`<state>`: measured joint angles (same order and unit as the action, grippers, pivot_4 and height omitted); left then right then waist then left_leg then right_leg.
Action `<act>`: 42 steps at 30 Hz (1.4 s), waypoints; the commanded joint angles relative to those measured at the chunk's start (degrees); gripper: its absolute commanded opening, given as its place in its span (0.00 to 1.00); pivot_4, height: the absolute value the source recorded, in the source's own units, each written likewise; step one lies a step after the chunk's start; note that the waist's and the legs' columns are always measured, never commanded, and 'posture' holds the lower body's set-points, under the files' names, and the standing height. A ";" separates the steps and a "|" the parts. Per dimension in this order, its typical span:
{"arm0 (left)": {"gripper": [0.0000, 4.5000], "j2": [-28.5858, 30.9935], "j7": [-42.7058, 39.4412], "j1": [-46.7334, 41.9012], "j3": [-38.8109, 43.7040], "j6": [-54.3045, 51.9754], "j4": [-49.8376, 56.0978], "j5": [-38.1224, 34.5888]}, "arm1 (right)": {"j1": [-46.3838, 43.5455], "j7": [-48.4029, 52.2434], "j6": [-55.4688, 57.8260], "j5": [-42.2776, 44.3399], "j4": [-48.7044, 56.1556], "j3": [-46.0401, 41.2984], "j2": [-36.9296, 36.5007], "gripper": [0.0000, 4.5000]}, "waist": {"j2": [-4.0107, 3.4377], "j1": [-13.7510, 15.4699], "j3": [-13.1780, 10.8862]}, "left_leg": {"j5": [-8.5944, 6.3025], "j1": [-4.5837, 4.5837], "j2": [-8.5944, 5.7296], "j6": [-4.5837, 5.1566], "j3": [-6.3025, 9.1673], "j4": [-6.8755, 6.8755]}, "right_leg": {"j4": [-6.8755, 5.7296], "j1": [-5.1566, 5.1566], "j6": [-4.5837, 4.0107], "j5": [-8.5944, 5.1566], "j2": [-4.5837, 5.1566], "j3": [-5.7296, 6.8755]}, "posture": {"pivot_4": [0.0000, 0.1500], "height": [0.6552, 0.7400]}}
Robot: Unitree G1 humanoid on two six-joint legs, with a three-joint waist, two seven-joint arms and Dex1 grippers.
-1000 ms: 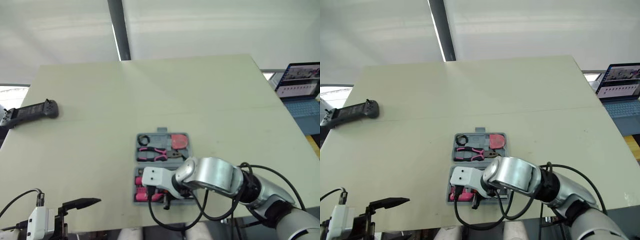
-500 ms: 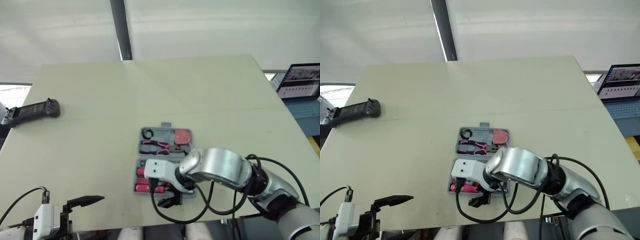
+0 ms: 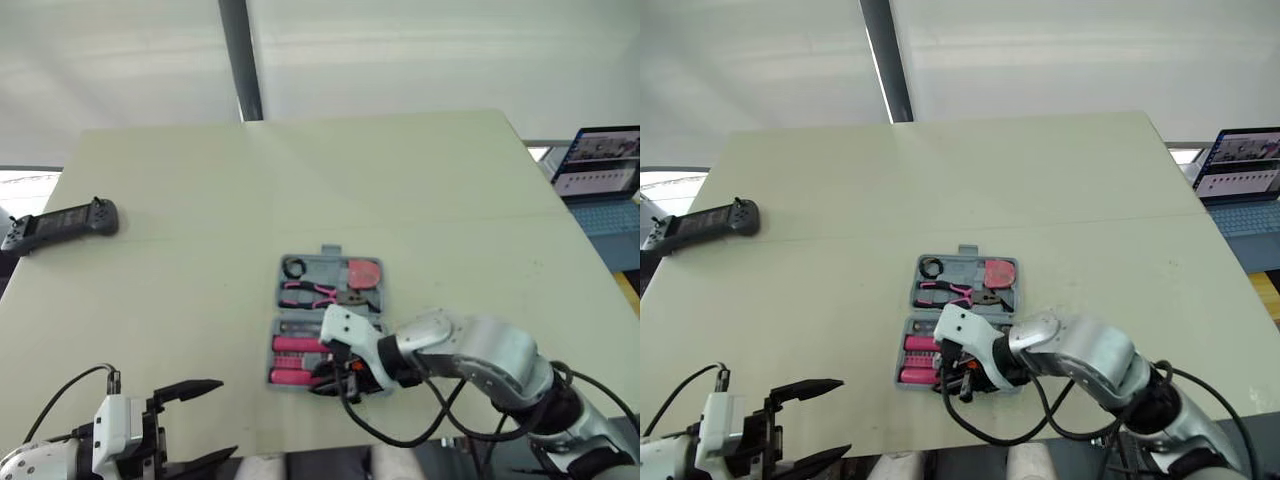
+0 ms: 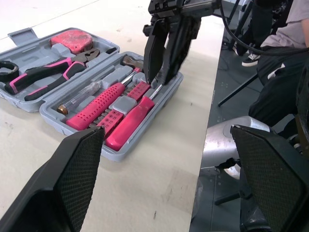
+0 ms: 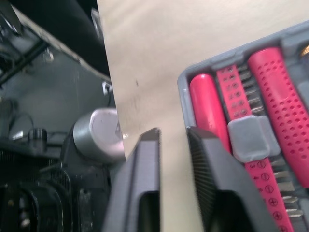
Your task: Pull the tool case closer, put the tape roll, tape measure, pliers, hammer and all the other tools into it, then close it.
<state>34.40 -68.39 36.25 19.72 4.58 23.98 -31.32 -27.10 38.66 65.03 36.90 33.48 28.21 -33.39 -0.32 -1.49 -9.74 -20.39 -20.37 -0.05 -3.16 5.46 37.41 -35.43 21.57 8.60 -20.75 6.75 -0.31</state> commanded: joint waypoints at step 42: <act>1.00 0.31 2.08 2.85 1.84 0.73 3.32 -1.22 | 10.84 13.18 -34.56 -27.32 -16.31 6.23 2.15 0.02 | 0.24 0.03 -0.02 | 0.02 0.05 0.02 -0.04 -0.08 -0.01 | 0.02 -0.07 0.00 0.00 -0.01 0.01 | 1.00 1.00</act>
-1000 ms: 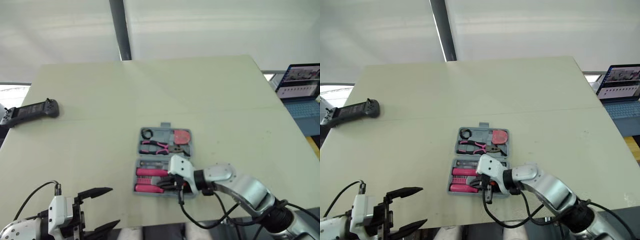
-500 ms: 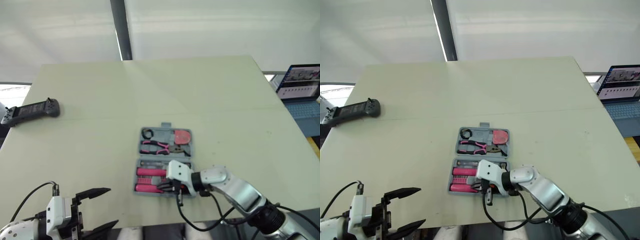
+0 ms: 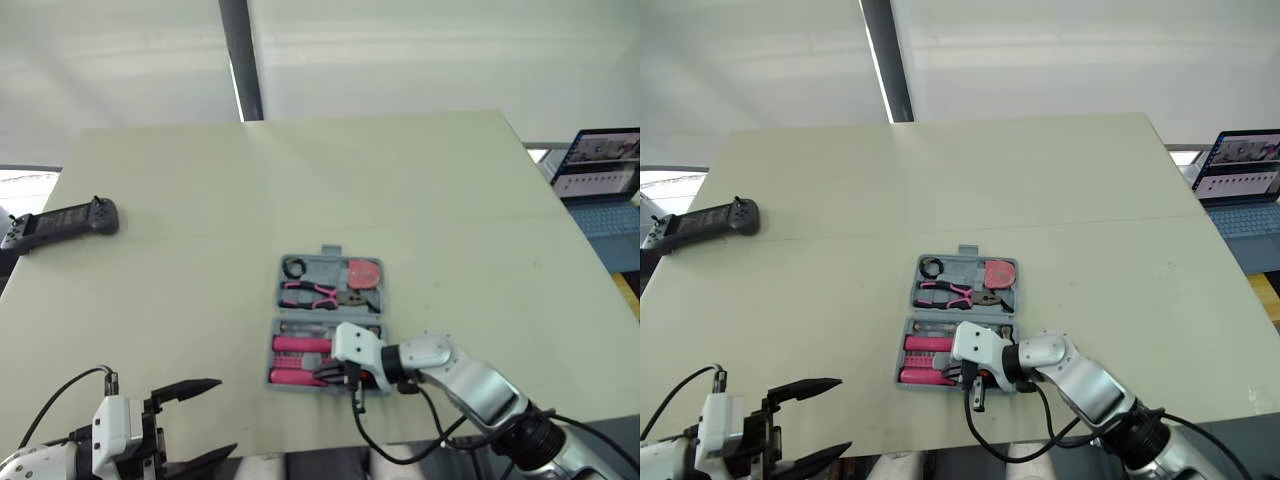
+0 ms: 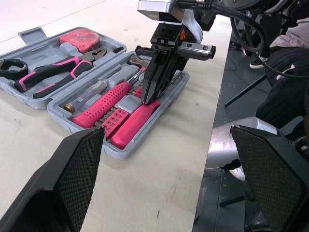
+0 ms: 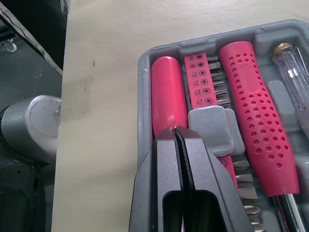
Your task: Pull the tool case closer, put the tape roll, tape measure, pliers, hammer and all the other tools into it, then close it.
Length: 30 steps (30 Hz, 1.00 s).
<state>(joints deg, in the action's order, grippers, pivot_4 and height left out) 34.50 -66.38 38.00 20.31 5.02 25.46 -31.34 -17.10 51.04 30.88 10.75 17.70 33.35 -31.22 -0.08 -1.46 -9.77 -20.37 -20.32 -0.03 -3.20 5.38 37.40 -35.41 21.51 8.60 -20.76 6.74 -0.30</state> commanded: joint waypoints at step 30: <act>1.00 2.11 5.42 -1.28 1.61 -8.20 3.37 -2.08 | 4.46 -0.76 2.94 2.33 1.84 -6.65 1.33 0.02 | 0.22 0.08 0.15 | 0.00 0.14 0.02 0.00 0.00 -0.01 | -0.03 -0.14 -0.02 -0.01 -0.02 -0.01 | 1.00 1.00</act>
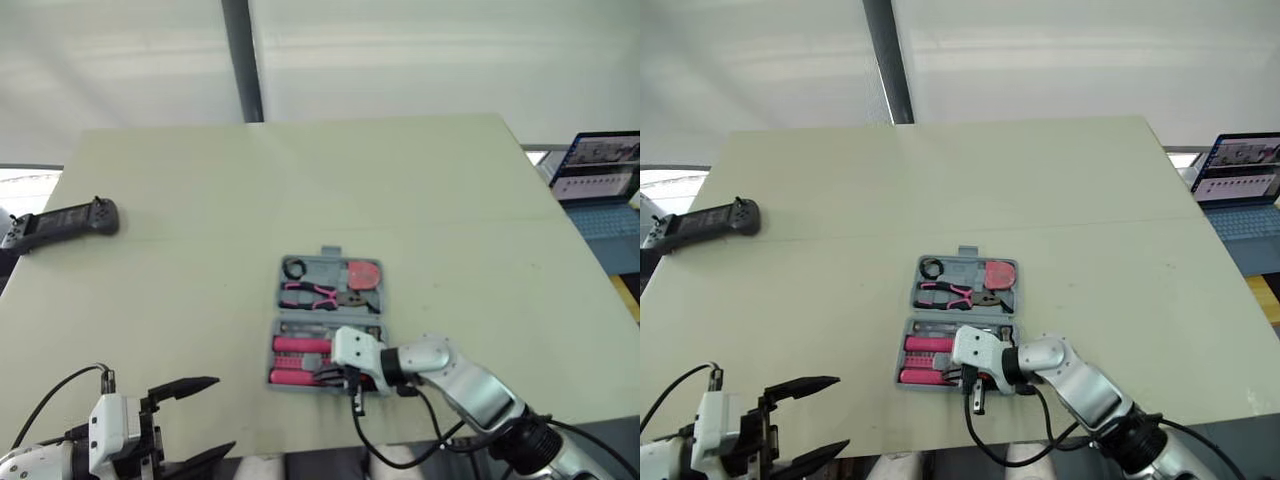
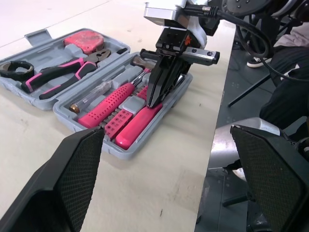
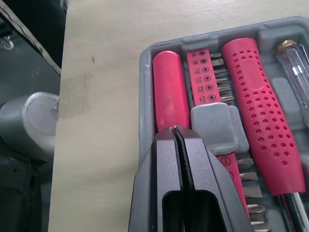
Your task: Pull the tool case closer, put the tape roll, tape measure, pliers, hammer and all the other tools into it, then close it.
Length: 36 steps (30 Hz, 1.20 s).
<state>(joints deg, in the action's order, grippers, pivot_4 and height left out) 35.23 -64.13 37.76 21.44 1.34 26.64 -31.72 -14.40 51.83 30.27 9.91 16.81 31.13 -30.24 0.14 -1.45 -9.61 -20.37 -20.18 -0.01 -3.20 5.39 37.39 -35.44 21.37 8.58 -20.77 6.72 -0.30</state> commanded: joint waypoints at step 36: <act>0.94 -2.03 16.91 -9.35 1.09 -10.06 -5.13 5.08 | 31.94 -1.95 13.31 18.21 11.76 -45.50 -19.25 0.94 | 0.04 1.69 -0.10 | -0.01 -0.01 -0.03 0.10 -0.12 0.26 | -0.04 -0.14 0.02 0.01 -0.03 -0.04 | 1.00 1.00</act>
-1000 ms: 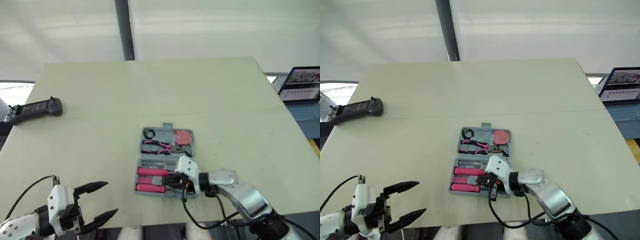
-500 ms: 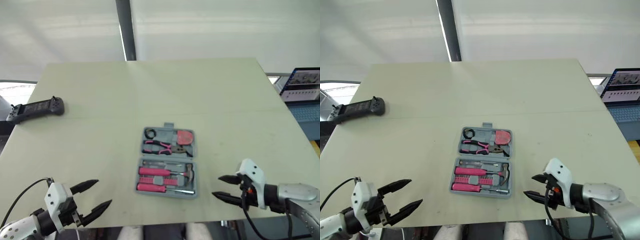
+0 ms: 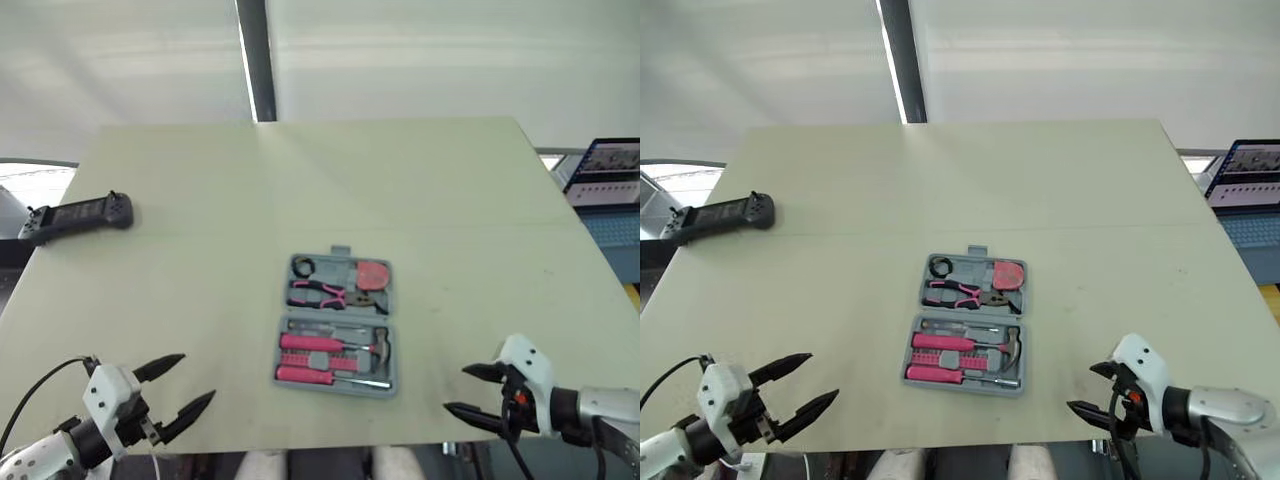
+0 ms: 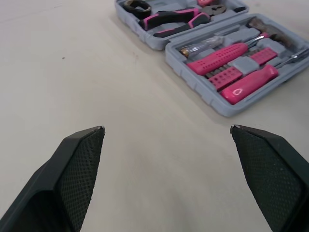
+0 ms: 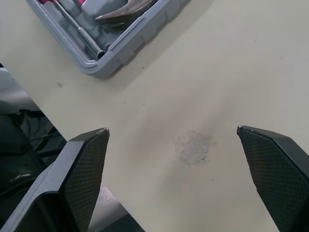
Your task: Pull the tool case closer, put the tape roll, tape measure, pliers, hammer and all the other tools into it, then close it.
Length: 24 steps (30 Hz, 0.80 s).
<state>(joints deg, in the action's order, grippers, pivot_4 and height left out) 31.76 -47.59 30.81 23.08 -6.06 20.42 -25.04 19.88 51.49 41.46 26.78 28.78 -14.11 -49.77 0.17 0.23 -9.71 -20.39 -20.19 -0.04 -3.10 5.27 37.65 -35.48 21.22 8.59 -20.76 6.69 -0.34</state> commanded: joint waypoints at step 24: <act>0.01 5.19 -3.15 -38.24 -20.32 -11.86 -19.30 5.46 | -26.86 -10.10 3.66 -7.66 -13.46 16.67 7.46 0.01 | -0.07 -0.39 0.01 | 0.02 -0.10 -0.04 -0.04 0.12 0.20 | -0.43 0.27 0.03 0.01 0.01 0.08 | 1.00 1.00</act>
<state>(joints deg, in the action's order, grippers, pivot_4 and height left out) 36.95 -49.64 -5.82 3.44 -18.57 1.42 -20.07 -6.27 41.87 46.20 19.68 15.00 2.18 -42.60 0.10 -0.17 -9.70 -20.37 -20.29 -0.08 -3.14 5.39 37.86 -35.91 21.49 8.62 -20.74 6.70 -0.26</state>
